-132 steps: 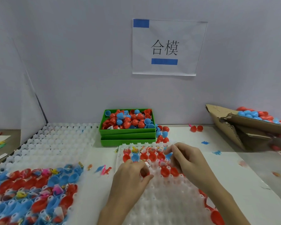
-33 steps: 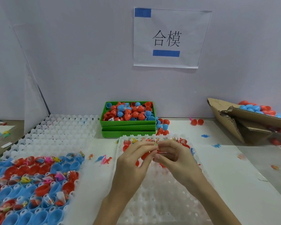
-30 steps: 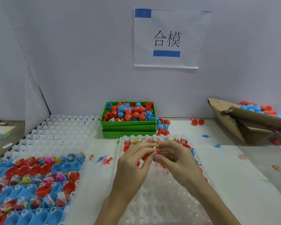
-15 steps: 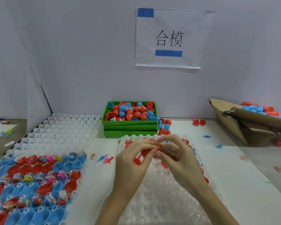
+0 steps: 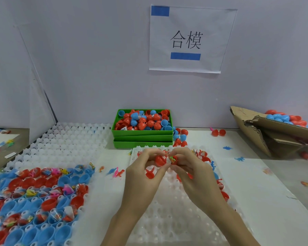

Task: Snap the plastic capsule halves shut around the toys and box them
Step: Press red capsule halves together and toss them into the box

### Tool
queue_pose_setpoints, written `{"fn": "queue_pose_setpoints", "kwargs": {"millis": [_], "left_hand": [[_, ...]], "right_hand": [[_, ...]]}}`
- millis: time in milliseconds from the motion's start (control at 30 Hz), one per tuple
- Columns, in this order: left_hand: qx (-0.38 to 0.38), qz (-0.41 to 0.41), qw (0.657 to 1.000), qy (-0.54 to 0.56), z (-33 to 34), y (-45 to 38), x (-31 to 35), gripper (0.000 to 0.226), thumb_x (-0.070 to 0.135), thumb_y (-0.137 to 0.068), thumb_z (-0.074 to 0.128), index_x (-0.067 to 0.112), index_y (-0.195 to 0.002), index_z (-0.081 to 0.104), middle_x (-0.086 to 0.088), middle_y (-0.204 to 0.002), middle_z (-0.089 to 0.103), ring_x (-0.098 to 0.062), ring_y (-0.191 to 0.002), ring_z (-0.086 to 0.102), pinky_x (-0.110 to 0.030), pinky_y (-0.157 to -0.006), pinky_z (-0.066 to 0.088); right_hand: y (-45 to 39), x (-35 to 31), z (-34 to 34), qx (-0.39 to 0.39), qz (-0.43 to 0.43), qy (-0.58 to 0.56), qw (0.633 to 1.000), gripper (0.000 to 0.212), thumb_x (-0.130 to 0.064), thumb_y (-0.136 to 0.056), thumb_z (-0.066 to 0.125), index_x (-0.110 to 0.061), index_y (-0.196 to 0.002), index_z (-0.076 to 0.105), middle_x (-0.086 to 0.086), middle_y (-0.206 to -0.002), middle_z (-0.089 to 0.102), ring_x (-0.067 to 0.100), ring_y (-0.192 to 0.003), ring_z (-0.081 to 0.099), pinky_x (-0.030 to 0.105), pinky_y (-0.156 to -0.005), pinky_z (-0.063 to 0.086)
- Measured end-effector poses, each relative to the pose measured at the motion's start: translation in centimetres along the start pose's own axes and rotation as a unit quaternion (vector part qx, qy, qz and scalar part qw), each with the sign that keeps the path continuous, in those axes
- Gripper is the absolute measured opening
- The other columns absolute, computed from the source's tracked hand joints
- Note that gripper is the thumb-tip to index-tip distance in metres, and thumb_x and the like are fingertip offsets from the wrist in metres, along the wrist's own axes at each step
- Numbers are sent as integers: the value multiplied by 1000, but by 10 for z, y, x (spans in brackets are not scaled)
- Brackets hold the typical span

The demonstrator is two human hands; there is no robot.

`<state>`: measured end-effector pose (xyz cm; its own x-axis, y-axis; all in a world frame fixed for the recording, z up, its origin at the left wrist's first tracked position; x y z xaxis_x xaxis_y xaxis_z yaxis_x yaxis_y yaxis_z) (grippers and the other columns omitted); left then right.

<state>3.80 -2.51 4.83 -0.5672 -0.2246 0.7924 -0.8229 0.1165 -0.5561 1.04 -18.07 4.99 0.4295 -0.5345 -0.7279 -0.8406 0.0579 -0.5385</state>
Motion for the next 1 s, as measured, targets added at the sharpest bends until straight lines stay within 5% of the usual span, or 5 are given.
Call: {"fn": "queue_pose_setpoints", "kwargs": {"millis": [300,500,700,867,1000], "left_hand": [[-11,-40,995,95,-2,0,-7,38,29,-83,80,28,-121,74,15,-112,76,-12,-110,73,-28,-94,60],[-28,-61,979,191,-2,-4,-8,32,8,-91,78,26,-118,77,4,-114,78,-19,-108,75,-24,-82,61],[-15,-67,982,177,2,-2,-13,33,5,-92,77,33,-109,78,5,-107,78,-21,-106,74,-23,-88,59],[-31,-84,979,181,6,0,-17,36,19,-90,76,21,-126,75,10,-119,77,-15,-112,73,-29,-92,61],[-19,-88,977,192,5,0,-15,31,16,-90,76,23,-120,77,8,-115,78,-16,-112,73,-28,-92,61]], "right_hand": [[3,-19,-4,28,-125,127,984,33,-16,-94,67,-18,-127,71,-10,-120,68,-7,-99,60,2,-92,45],[5,-22,-7,44,-168,132,976,35,-14,-95,69,-18,-130,68,-13,-120,66,-15,-105,55,5,-96,46],[5,-17,0,11,-130,108,986,39,-21,-91,71,-26,-128,61,-11,-107,71,-2,-93,63,-1,-83,46],[0,-12,-8,27,-111,90,989,25,-24,-92,68,-23,-116,72,-20,-102,67,-6,-94,63,5,-80,50],[0,-16,-9,32,-105,78,991,28,-24,-90,72,-28,-118,71,-18,-107,68,-1,-95,64,11,-79,55]]}}
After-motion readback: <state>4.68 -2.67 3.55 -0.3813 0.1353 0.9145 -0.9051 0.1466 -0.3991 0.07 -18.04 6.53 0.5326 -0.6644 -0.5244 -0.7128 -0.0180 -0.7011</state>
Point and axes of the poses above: each hand's wrist, its own y-axis away from the middle knuckle, its own z-axis out of the palm, x = y × z, the point moved 8 cm from there along -y, towards the middle knuckle
